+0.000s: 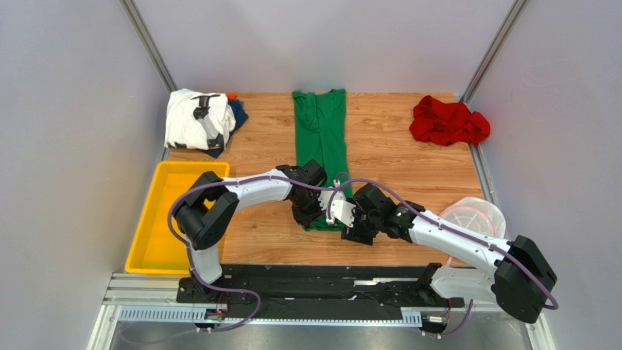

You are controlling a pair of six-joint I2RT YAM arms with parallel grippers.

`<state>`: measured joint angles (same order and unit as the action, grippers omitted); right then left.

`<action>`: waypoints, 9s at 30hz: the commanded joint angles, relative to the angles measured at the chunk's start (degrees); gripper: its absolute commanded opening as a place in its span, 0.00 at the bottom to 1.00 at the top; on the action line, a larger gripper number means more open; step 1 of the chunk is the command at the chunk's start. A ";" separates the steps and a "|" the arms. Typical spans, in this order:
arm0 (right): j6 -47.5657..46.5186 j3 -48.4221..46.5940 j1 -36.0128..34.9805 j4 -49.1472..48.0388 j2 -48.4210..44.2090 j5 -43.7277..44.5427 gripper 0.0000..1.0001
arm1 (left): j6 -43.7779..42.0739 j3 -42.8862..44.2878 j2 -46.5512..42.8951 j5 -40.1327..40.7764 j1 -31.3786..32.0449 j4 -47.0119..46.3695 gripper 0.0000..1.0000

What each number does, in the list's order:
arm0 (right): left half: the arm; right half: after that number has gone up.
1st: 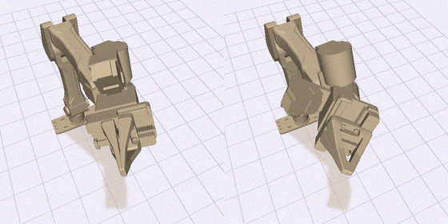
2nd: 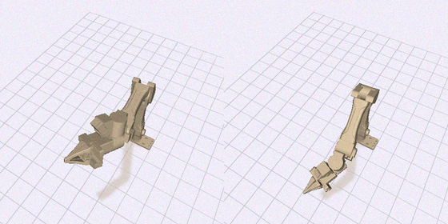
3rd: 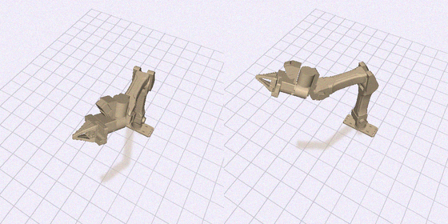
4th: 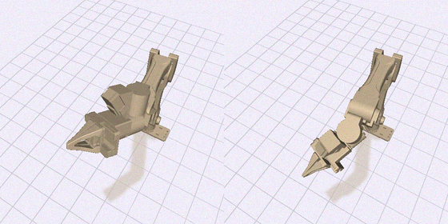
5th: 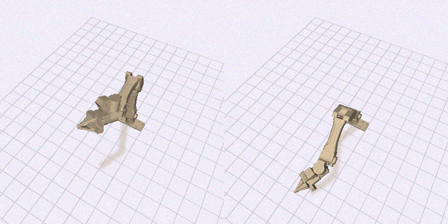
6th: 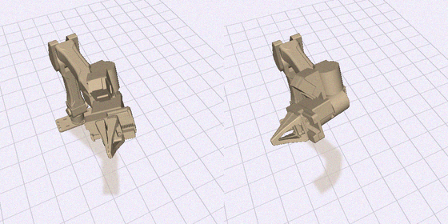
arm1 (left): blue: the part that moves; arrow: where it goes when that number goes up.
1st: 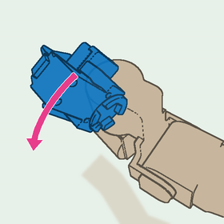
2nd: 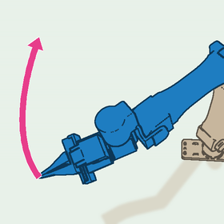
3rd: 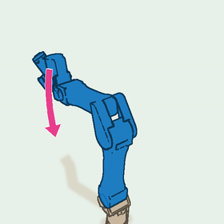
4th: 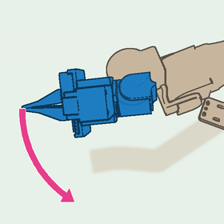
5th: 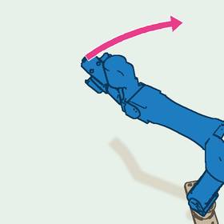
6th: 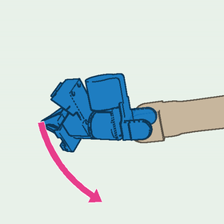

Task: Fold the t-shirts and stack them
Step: Grab the bottom of the folded rectangular tshirt with both arms, then fold the folded rectangular tshirt in 1/3 of the way, then grab one side of the 2/3 rectangular tshirt with both arms

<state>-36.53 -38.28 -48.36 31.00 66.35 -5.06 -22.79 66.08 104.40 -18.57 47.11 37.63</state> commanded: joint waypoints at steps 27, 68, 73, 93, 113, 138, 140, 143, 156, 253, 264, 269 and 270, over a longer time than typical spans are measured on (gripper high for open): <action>-4.25 -0.57 0.11 -12.46 15.12 -0.39 0.62 | -3.76 -2.63 0.02 -3.58 0.61 1.05 0.00; -1.17 -3.99 -2.79 -5.60 18.38 -5.05 0.40 | -4.37 3.19 1.52 -5.43 0.61 2.81 0.00; -1.70 -3.38 -2.88 -6.13 17.33 -3.64 0.26 | -4.72 0.45 -0.07 -4.37 0.61 1.93 0.00; 2.08 -8.12 -3.58 7.31 6.43 -3.11 0.00 | -4.72 -4.73 -14.83 -4.90 0.61 1.92 0.00; -1.78 -15.93 -0.34 6.53 7.22 3.39 0.00 | -6.04 -1.66 -16.77 -1.12 -2.54 -0.19 0.00; -8.55 -47.93 16.19 4.15 38.31 -0.13 0.00 | -10.96 23.64 4.57 2.92 -14.24 -2.91 0.00; -9.43 -50.91 16.54 4.50 40.25 0.22 0.00 | -11.05 24.96 6.51 3.01 -14.85 -2.47 0.00; -9.96 -53.56 17.77 4.50 43.42 -0.04 0.00 | -11.40 27.34 8.62 3.45 -15.21 -1.86 0.00; -13.21 -67.80 21.55 5.38 54.06 1.28 0.00 | -10.88 30.07 12.67 2.31 -15.30 -1.33 0.00; 2.60 -28.68 22.96 -12.64 26.55 -0.81 0.60 | -5.08 3.09 -6.14 -1.20 -21.09 -18.47 0.55; 15.17 -34.66 22.70 -1.74 31.73 -16.99 0.59 | 8.60 11.42 0.88 -13.14 -25.40 -9.07 0.53; 19.83 -36.95 22.78 -0.51 34.02 -19.72 0.59 | 13.20 13.28 4.32 -16.50 -28.12 -8.27 0.51; 20.18 -36.95 22.78 -0.51 34.29 -20.25 0.58 | 13.38 13.02 4.15 -16.50 -28.39 -8.36 0.51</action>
<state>-21.39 -72.53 -25.36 28.75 99.31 -20.64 -14.87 77.89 107.66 -30.09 20.47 27.51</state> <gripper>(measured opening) 0.589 0.514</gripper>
